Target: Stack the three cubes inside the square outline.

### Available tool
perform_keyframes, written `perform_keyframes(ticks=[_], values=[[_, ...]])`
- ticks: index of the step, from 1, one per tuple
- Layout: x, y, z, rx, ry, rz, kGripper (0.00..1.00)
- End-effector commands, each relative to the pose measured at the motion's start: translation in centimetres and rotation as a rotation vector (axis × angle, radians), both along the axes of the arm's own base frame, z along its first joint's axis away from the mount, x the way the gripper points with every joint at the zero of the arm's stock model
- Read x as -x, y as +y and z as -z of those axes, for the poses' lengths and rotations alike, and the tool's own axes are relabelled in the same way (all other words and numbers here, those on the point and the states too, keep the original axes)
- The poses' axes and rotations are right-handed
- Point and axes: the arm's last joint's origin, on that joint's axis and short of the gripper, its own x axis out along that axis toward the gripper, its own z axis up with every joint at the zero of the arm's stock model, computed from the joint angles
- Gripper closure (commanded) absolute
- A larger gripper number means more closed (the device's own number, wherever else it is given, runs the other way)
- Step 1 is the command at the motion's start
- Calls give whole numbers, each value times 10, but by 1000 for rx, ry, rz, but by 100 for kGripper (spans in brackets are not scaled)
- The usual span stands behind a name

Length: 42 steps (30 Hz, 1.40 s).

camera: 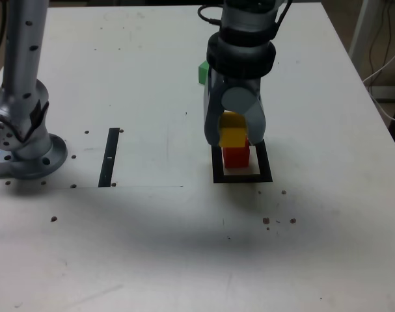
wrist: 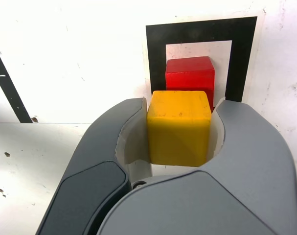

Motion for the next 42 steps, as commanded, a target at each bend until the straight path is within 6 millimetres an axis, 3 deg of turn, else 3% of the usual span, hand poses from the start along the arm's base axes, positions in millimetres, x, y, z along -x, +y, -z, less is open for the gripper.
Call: perform_keyframes(ticks=[1,22,33,42], values=[[-2,-1,4,-2,5,1,76],[-5,5,11,-21,11,-8,59],[-8,5,13,-22,4,6,41],[-7,6,13,-22,3,11,13]])
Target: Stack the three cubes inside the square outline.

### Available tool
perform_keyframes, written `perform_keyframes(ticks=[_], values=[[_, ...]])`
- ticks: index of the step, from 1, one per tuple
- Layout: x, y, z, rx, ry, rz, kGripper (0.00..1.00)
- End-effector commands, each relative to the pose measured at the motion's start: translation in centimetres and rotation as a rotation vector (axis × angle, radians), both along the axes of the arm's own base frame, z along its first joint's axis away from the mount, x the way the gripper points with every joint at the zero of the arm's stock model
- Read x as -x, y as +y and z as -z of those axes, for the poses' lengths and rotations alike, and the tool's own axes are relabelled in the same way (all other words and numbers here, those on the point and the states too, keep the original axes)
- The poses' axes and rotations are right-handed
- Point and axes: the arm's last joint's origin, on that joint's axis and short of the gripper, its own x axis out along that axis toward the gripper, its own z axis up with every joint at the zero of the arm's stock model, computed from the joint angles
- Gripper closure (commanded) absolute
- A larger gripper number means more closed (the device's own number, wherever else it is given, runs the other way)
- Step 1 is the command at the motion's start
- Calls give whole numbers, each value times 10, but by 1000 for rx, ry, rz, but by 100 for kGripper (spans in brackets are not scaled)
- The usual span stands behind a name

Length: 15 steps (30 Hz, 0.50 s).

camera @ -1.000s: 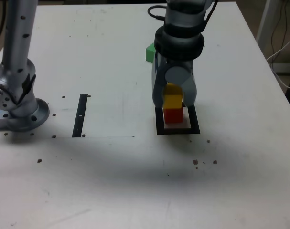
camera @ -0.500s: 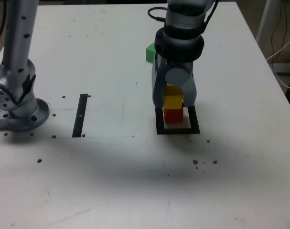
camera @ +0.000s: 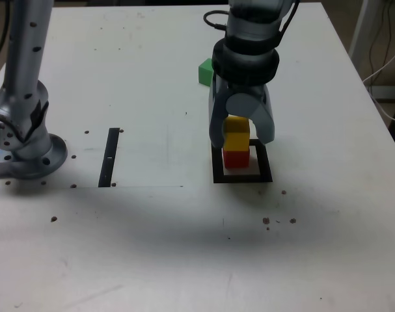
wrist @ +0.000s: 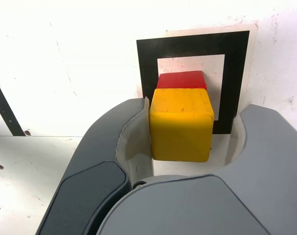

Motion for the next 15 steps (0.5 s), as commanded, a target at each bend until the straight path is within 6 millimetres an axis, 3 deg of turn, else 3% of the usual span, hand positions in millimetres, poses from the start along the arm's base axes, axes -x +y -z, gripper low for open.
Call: perform_keyframes(ticks=[1,6,15], values=[[0,1,0,-2,-2,-2,10],[5,3,-9,-12,-23,-2,1],[23,11,-34,-35,-64,0,1]])
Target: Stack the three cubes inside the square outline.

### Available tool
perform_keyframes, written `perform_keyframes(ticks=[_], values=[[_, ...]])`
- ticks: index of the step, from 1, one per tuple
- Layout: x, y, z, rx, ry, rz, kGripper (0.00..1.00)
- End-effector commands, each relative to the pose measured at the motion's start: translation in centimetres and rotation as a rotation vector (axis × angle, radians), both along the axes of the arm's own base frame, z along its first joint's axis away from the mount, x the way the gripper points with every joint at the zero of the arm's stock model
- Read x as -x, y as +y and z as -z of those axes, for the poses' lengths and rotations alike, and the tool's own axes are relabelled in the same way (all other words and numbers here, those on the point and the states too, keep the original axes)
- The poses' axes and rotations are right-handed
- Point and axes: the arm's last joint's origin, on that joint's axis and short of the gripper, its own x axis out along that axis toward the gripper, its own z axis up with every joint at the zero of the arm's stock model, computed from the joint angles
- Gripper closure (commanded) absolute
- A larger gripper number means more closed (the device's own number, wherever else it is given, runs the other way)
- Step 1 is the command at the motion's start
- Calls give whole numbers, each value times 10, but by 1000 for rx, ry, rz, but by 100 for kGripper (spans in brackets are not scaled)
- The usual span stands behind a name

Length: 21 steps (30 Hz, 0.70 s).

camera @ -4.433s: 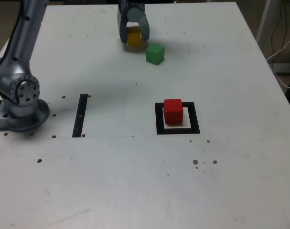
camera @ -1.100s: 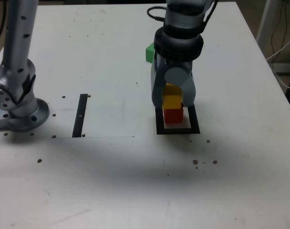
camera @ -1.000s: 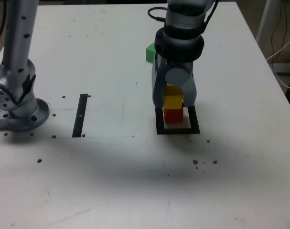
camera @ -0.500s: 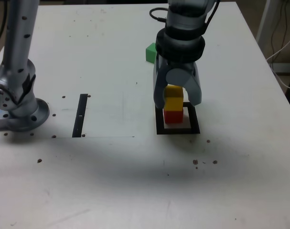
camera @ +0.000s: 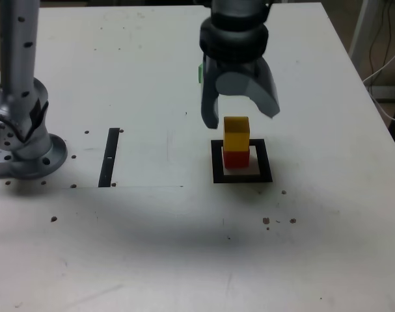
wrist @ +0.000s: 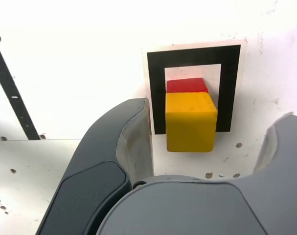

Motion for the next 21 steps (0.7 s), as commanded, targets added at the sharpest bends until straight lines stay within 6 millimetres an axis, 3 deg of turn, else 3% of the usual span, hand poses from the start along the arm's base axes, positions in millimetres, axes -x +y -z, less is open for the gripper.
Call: perform_keyframes(ticks=[1,4,15,21], values=[[3,4,-5,1,-10,-5,1],[5,19,-6,7,-3,-15,1],[31,138,1,-33,81,-12,1],[34,182,11,-67,93,52,0]])
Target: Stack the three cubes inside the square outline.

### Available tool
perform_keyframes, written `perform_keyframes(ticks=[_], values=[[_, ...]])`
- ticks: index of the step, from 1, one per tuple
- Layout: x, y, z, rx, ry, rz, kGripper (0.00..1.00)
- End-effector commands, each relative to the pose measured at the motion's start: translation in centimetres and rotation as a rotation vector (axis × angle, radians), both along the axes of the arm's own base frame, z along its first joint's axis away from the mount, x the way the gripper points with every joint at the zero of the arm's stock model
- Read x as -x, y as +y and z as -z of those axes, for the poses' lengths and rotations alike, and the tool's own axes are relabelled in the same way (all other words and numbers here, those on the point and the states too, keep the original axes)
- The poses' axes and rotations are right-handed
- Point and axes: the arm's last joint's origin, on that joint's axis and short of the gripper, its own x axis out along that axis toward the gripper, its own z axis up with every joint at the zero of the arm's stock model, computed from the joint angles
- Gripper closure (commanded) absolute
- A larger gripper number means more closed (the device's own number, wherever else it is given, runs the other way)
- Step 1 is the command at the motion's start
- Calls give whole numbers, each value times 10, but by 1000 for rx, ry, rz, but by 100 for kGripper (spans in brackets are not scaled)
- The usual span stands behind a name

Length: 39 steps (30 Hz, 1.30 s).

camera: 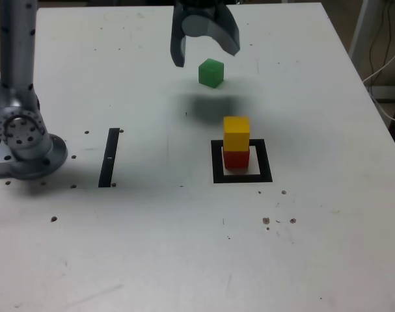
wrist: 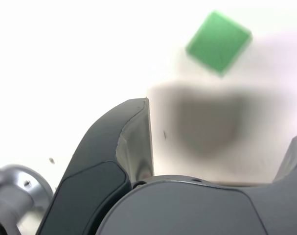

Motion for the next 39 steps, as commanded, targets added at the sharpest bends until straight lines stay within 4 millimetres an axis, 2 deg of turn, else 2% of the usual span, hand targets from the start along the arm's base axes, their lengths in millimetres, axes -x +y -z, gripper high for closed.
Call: perform_keyframes(ticks=[1,13,25,34,39], values=[[-2,10,4,9,15,50,0],[-15,38,39,40,115,259,1],[-25,57,57,21,123,285,7],[-25,57,65,40,140,299,22],[-29,59,69,51,136,299,35]])
